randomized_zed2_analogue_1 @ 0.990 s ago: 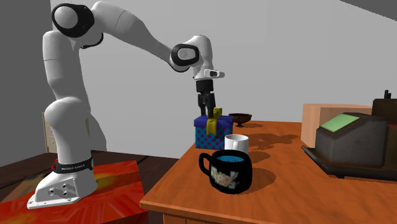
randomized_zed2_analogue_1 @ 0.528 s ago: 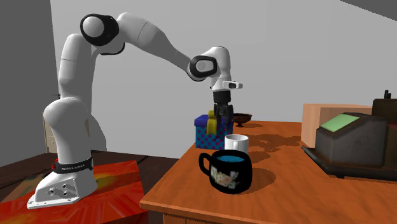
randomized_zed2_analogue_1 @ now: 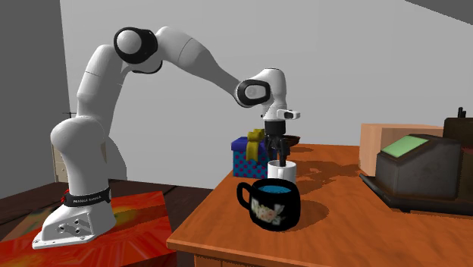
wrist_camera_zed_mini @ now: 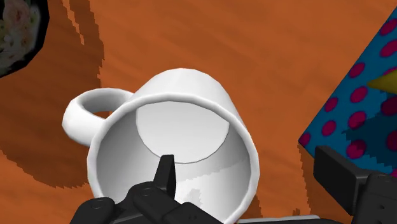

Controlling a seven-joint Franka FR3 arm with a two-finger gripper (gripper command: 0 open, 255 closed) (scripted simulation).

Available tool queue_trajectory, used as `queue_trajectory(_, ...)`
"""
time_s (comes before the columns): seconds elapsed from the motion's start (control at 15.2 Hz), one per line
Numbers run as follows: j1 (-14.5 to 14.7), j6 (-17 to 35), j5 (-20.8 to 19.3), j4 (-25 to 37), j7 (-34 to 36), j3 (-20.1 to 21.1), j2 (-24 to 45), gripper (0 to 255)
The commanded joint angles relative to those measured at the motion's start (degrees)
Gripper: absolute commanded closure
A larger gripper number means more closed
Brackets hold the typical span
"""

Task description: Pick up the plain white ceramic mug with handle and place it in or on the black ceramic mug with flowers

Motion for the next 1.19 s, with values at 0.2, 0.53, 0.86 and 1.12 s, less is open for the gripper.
queue_trajectory(0.2, -0.02, 2.24, 0.47, -0.89, -0.28, 0.24, 1.60, 0)
queue_trajectory(0.53, 0.01, 2.24, 0.48, -0.89, -0.29, 0.21, 1.61, 0)
queue_trajectory(0.86, 0.03, 2.04, 0.52, -0.44, -0.23, 0.24, 1.86, 255)
queue_trajectory(1.12, 0.02, 2.04, 0.53, -0.40, -0.23, 0.25, 1.90, 255)
